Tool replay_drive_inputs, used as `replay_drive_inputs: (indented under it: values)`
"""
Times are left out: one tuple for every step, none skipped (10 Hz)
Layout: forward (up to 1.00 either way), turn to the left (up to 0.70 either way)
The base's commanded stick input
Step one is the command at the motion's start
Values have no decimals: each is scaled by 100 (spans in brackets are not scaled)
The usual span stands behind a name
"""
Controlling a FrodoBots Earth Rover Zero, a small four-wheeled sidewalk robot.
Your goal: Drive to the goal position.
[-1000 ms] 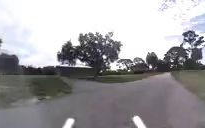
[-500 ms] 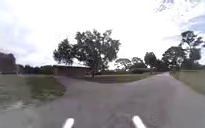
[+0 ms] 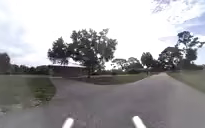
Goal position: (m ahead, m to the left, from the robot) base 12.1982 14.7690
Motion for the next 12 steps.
replay_drive_inputs:
  values:
    - [69,3]
    - [69,3]
    - [69,3]
    - [69,3]
    - [69,4]
    - [69,5]
    - [69,34]
    - [69,34]
    - [69,34]
    - [69,34]
    - [69,34]
    - [69,34]
